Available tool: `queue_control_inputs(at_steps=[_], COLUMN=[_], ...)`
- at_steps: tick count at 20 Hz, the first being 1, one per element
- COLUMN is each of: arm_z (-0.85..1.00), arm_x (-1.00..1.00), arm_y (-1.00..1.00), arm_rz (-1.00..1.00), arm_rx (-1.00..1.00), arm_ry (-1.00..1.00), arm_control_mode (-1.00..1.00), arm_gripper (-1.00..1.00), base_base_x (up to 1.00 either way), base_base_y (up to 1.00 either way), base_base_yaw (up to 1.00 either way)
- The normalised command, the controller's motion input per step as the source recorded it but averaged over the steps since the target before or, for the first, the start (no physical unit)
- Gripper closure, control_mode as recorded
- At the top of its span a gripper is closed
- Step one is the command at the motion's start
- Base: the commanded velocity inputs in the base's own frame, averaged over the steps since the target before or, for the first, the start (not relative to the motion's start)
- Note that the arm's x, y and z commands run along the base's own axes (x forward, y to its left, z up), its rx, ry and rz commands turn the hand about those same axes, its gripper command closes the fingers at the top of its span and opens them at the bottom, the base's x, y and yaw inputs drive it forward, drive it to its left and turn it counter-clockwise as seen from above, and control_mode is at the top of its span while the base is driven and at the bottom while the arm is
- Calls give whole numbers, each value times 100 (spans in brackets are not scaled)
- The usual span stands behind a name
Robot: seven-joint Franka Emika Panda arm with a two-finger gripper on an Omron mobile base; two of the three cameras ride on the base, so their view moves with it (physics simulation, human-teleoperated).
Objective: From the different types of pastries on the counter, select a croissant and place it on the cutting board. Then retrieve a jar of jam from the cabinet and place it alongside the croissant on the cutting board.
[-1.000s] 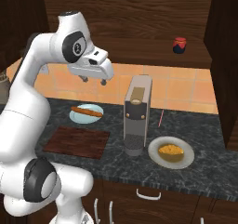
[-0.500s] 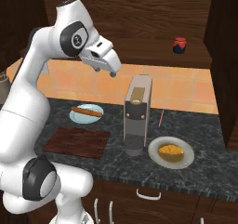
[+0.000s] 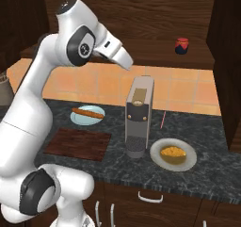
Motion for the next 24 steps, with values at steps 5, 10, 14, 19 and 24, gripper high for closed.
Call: queue_control_inputs(at_steps=[5, 10, 14, 19, 24], arm_z=[33, 60, 34, 0, -7], arm_x=[8, 19, 23, 35, 51], arm_y=[-38, -30, -36, -39, -26], arm_rz=[-2, 2, 5, 0, 0], arm_rx=[-5, 8, 9, -11, -12], arm_ry=[-22, 9, 18, -7, -9], arm_control_mode=[-100, -100, -100, -100, -100], arm_gripper=[-100, -100, -100, -100, -100], base_base_x=[0, 0, 0, 0, 0], base_base_y=[0, 0, 0, 0, 0], base_base_yaw=[0, 0, 0, 0, 0])
